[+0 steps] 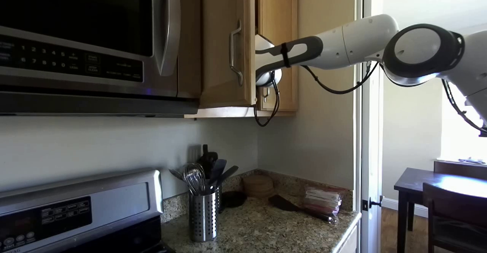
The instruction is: Open the cupboard, take an object out of it and place it on the counter
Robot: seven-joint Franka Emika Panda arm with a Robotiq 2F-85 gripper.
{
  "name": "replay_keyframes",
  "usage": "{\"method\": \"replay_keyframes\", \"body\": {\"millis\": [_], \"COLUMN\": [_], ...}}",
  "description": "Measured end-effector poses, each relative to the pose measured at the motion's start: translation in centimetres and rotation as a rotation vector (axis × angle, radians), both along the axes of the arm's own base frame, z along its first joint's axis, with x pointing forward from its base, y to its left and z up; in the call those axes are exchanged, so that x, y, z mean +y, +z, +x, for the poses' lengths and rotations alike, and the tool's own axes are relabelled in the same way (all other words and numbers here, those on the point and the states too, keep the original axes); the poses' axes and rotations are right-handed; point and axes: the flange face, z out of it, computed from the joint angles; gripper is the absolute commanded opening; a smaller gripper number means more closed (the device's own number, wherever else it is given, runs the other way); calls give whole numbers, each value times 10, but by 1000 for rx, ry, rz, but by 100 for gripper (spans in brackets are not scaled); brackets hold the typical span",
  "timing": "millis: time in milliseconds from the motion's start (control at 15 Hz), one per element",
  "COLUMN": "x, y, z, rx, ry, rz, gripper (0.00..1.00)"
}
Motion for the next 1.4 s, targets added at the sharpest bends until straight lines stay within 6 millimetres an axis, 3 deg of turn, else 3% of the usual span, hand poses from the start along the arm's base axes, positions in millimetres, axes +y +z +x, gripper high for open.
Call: {"method": "replay_keyframes", "body": {"millis": [1400], "x": [-8], "y": [-6], "z": [-1], "rx": [47], "ry": [-34], "rz": [209], "gripper": [100]}}
